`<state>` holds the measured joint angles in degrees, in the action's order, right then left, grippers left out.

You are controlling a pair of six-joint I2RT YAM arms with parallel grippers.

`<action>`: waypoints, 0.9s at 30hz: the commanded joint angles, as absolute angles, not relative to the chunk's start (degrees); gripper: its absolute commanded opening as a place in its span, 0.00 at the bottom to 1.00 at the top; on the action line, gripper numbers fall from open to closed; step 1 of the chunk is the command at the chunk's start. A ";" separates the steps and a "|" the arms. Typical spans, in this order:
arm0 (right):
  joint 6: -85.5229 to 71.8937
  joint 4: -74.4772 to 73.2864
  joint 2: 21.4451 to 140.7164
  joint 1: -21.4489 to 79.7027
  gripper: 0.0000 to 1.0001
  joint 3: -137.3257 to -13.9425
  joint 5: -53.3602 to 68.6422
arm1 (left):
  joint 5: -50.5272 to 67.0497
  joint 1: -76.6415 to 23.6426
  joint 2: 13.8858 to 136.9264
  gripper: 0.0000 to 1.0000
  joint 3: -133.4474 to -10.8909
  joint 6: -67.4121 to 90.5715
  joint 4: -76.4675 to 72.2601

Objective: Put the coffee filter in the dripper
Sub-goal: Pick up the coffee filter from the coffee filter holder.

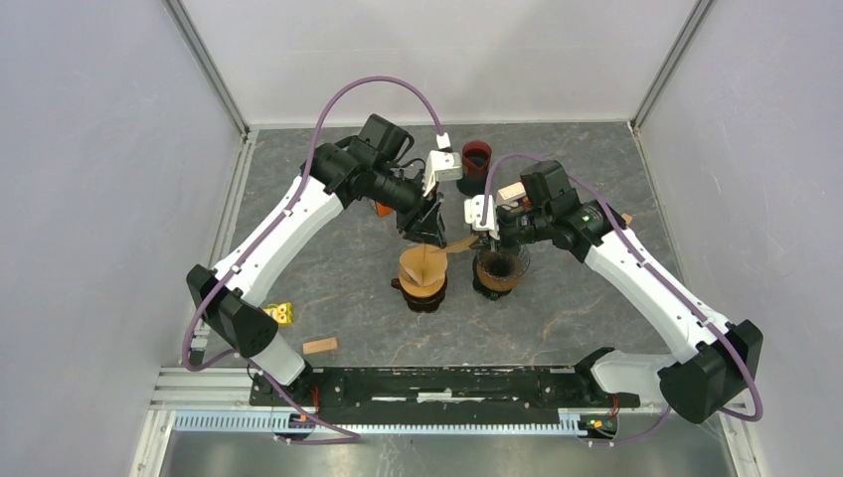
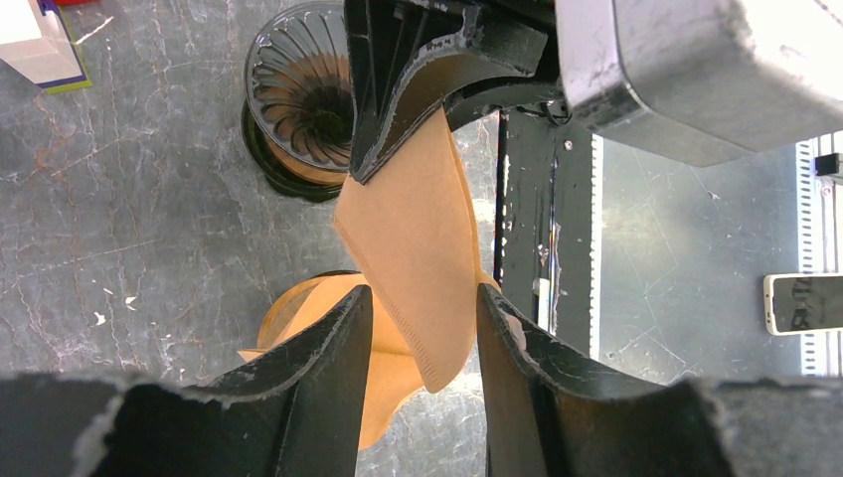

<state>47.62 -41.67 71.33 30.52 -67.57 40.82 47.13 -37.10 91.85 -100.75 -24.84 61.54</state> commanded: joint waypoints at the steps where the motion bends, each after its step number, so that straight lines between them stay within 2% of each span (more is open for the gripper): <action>1: 47.11 -41.31 71.79 30.69 0.00 -68.83 40.72 | 49.41 -37.35 89.51 0.50 -100.29 -24.22 60.21; 27: 47.20 -41.78 72.05 30.67 0.00 -69.08 40.86 | 50.45 -37.35 90.51 0.51 -100.11 -24.85 60.22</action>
<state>47.59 -41.71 72.07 30.52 -67.59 40.40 47.79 -37.10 91.44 -99.92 -24.86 61.54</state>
